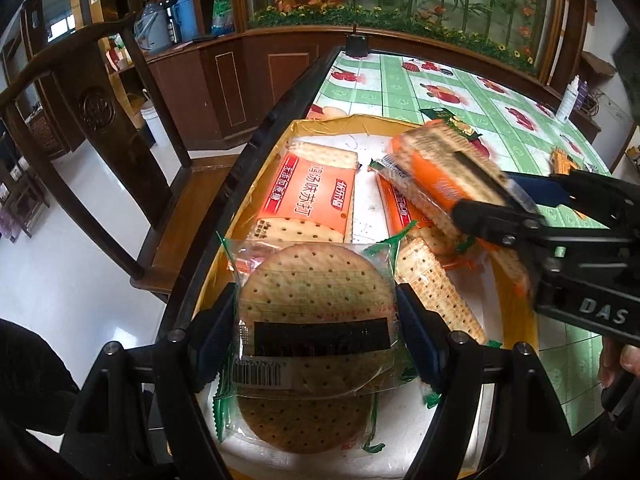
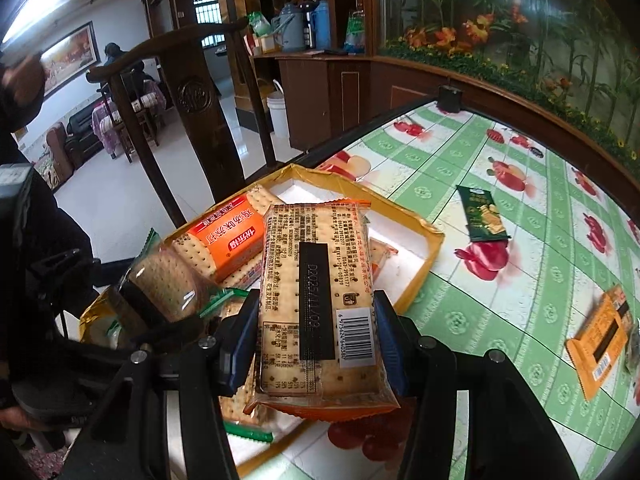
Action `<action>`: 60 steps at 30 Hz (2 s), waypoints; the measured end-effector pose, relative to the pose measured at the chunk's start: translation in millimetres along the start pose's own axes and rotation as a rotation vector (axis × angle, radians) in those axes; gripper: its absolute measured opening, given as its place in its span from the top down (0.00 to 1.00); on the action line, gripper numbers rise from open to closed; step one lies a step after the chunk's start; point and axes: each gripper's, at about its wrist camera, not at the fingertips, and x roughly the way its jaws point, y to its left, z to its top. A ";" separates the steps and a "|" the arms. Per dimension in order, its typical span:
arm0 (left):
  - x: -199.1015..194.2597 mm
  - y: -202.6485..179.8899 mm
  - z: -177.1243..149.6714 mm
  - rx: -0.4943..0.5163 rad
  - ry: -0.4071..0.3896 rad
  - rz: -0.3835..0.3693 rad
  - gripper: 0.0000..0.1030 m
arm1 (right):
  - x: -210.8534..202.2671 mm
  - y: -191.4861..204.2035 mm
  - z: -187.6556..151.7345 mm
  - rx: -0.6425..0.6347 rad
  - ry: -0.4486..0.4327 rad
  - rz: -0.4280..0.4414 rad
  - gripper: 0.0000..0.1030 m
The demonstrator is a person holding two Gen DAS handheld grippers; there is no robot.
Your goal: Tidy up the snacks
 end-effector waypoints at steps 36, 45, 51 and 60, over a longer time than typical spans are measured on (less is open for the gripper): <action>-26.3 -7.9 7.8 -0.004 -0.079 0.054 0.13 | -27.9 11.7 5.1 -0.032 -0.085 -0.035 0.30; -36.7 -26.3 16.6 0.011 -0.112 0.038 0.13 | -45.7 0.1 0.7 -0.029 -0.122 -0.086 0.30; -38.8 -52.7 23.4 0.047 -0.121 0.011 0.13 | -57.9 -18.7 -7.1 -0.004 -0.135 -0.125 0.29; -34.8 -97.4 31.7 0.109 -0.114 -0.029 0.13 | -77.7 -56.2 -25.5 0.064 -0.137 -0.182 0.28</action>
